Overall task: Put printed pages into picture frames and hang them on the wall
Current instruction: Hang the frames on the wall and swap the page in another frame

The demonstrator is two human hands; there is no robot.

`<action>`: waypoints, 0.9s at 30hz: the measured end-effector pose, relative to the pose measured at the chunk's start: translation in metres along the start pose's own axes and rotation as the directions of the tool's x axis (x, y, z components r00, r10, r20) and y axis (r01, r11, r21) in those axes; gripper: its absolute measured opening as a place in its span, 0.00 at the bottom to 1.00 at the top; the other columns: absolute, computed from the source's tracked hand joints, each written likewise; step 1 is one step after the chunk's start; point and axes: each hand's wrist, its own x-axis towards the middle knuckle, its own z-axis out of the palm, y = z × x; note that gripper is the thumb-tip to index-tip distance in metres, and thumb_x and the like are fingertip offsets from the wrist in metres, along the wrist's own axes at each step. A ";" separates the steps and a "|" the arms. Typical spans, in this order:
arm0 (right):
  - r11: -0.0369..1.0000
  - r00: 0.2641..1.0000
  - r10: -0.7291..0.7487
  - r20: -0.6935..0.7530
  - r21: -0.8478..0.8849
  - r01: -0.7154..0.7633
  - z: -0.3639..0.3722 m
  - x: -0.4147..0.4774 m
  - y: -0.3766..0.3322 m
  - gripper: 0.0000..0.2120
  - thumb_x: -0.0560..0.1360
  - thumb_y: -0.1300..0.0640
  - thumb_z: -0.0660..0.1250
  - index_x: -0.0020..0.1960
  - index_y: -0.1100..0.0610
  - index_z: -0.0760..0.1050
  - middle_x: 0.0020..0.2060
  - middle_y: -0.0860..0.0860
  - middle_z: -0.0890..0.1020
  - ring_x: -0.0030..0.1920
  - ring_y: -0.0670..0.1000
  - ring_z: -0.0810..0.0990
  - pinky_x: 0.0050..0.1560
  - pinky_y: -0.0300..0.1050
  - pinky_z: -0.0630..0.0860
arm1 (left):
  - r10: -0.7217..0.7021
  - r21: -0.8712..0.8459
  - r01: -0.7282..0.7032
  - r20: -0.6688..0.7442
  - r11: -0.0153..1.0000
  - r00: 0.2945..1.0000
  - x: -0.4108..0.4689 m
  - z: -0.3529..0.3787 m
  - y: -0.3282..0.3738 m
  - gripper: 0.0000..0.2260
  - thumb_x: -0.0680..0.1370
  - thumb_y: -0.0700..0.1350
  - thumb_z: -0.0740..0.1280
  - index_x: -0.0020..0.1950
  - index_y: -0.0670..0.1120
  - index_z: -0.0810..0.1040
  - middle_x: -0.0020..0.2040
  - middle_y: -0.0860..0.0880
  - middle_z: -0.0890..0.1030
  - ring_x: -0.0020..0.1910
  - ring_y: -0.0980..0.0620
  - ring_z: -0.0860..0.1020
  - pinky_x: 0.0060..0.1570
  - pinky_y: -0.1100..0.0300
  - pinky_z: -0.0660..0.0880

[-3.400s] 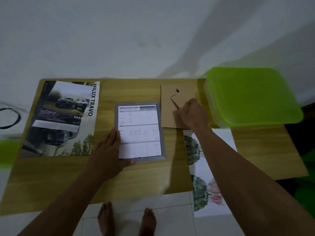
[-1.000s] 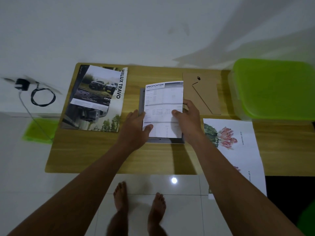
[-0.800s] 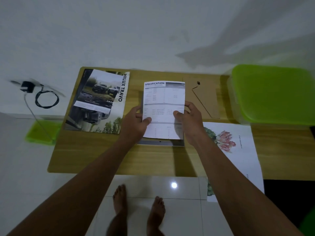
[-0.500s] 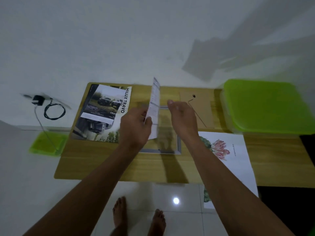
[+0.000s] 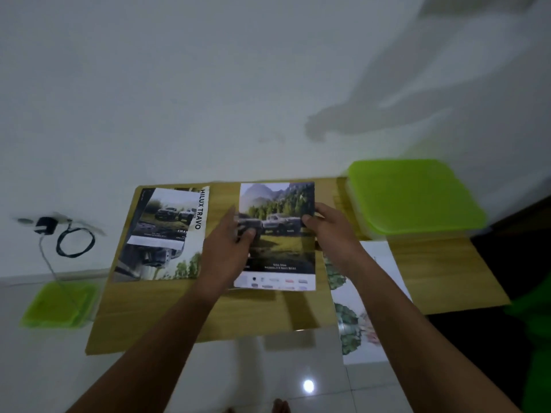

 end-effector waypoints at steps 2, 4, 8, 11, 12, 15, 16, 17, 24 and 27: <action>1.000 0.999 0.004 -0.046 0.002 -0.004 -0.012 -0.005 0.016 0.11 0.82 0.60 0.63 0.61 0.49 0.77 0.53 0.48 0.83 0.53 0.48 0.82 0.48 0.44 0.78 | -0.034 -0.152 0.055 0.133 0.987 0.991 0.001 0.007 -0.003 0.26 0.78 0.44 0.69 0.74 0.54 0.66 0.62 0.51 0.76 0.60 0.48 0.76 0.54 0.54 0.75; 1.000 0.991 0.014 -0.136 0.000 -0.014 -0.022 -0.009 0.034 0.14 0.81 0.60 0.65 0.65 0.52 0.73 0.50 0.53 0.84 0.49 0.50 0.82 0.42 0.41 0.76 | -0.040 -0.187 0.073 0.177 0.980 0.983 -0.005 0.021 -0.004 0.31 0.76 0.42 0.72 0.76 0.53 0.65 0.59 0.50 0.78 0.57 0.51 0.77 0.47 0.58 0.76; 0.991 0.967 0.031 -0.253 -0.119 -0.063 -0.047 -0.012 0.081 0.16 0.78 0.55 0.69 0.64 0.49 0.72 0.43 0.55 0.84 0.47 0.52 0.83 0.46 0.50 0.78 | -0.025 -0.113 0.046 0.185 0.993 0.982 -0.015 0.067 -0.006 0.30 0.72 0.41 0.75 0.71 0.55 0.70 0.51 0.53 0.83 0.50 0.55 0.81 0.47 0.52 0.81; 0.978 0.966 0.059 -0.252 -0.181 -0.107 -0.075 -0.007 0.112 0.19 0.76 0.56 0.71 0.65 0.49 0.74 0.46 0.51 0.83 0.47 0.51 0.82 0.47 0.50 0.79 | -0.023 -0.076 0.040 0.211 0.996 0.977 -0.022 0.111 -0.001 0.27 0.70 0.40 0.75 0.68 0.54 0.75 0.46 0.54 0.84 0.48 0.54 0.82 0.49 0.58 0.79; 0.973 0.968 0.065 -0.244 -0.201 -0.116 -0.085 -0.005 0.121 0.20 0.75 0.58 0.72 0.66 0.49 0.74 0.46 0.50 0.83 0.46 0.50 0.82 0.45 0.46 0.78 | -0.035 -0.062 0.049 0.209 0.997 0.977 -0.026 0.125 0.002 0.26 0.71 0.39 0.75 0.67 0.52 0.76 0.44 0.54 0.84 0.48 0.54 0.82 0.48 0.61 0.76; 0.950 0.972 0.076 -0.220 -0.280 -0.138 -0.112 0.003 0.147 0.23 0.75 0.62 0.71 0.68 0.51 0.73 0.42 0.48 0.80 0.41 0.48 0.79 0.37 0.38 0.72 | -0.050 -0.024 0.056 0.207 0.998 0.977 -0.033 0.166 0.009 0.22 0.71 0.35 0.73 0.65 0.47 0.78 0.35 0.57 0.78 0.41 0.53 0.80 0.42 0.63 0.73; 0.938 0.973 0.080 -0.216 -0.313 -0.147 -0.120 0.005 0.155 0.24 0.75 0.62 0.72 0.69 0.52 0.73 0.41 0.49 0.80 0.40 0.48 0.78 0.36 0.39 0.70 | -0.047 -0.010 0.050 0.208 0.999 0.977 -0.033 0.179 0.010 0.23 0.72 0.34 0.72 0.66 0.46 0.77 0.35 0.58 0.77 0.40 0.53 0.78 0.41 0.64 0.72; 0.926 0.974 0.081 -0.212 -0.345 -0.152 -0.127 0.008 0.163 0.24 0.74 0.62 0.72 0.69 0.52 0.73 0.41 0.49 0.80 0.40 0.48 0.78 0.37 0.40 0.70 | -0.040 0.006 0.040 0.211 0.999 0.977 -0.033 0.192 0.010 0.24 0.72 0.34 0.72 0.67 0.46 0.77 0.35 0.58 0.76 0.40 0.53 0.77 0.40 0.65 0.71; 0.796 0.983 0.061 -0.175 -0.586 -0.154 -0.155 0.029 0.197 0.19 0.73 0.62 0.69 0.63 0.52 0.75 0.53 0.54 0.79 0.51 0.55 0.79 0.45 0.45 0.76 | -0.017 0.107 0.002 0.139 0.994 0.990 -0.032 0.241 0.008 0.25 0.67 0.40 0.78 0.63 0.48 0.78 0.35 0.59 0.75 0.38 0.53 0.78 0.36 0.62 0.71; 0.656 0.994 -0.027 -0.107 -0.752 -0.063 -0.160 0.024 0.202 0.21 0.76 0.56 0.68 0.67 0.53 0.71 0.62 0.54 0.74 0.62 0.57 0.72 0.55 0.51 0.75 | 0.021 0.286 -0.054 0.118 0.957 0.993 -0.032 0.250 0.002 0.25 0.70 0.44 0.75 0.66 0.45 0.74 0.49 0.45 0.78 0.47 0.45 0.77 0.44 0.53 0.75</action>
